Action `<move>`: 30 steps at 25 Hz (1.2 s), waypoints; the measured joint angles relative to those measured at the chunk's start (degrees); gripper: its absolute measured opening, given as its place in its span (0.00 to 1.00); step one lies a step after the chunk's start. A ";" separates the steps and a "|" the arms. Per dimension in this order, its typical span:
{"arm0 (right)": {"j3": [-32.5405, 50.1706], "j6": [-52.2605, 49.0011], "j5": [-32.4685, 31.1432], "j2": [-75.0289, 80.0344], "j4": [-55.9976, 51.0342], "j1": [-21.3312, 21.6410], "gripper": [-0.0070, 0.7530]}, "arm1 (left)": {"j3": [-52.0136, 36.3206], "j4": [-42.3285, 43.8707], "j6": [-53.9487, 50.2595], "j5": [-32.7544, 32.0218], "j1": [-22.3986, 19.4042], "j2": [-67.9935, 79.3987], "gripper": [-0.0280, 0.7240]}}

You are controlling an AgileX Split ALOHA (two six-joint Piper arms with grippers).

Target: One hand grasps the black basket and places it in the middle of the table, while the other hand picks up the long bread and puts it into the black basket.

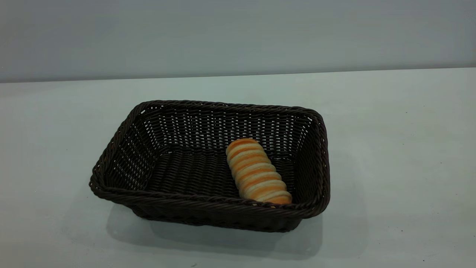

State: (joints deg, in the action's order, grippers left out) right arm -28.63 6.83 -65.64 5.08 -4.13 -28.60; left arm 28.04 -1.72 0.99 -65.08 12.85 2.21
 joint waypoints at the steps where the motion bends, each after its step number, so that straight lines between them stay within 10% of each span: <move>1: 0.00 0.00 0.00 0.00 0.00 0.00 0.32 | 0.00 0.00 0.00 0.00 0.00 -0.14 0.77; 20: 0.00 0.00 0.00 0.00 -0.05 26.49 0.32 | 0.00 0.00 0.04 0.00 -15.00 -3.33 0.77; 30: 0.00 0.00 -0.05 0.00 -0.11 29.62 0.32 | 0.00 0.00 0.04 0.00 -15.00 -3.33 0.77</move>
State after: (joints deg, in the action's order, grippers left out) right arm -28.63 6.83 -65.69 5.08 -4.24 1.02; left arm 28.04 -1.72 1.02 -65.08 -2.15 -1.12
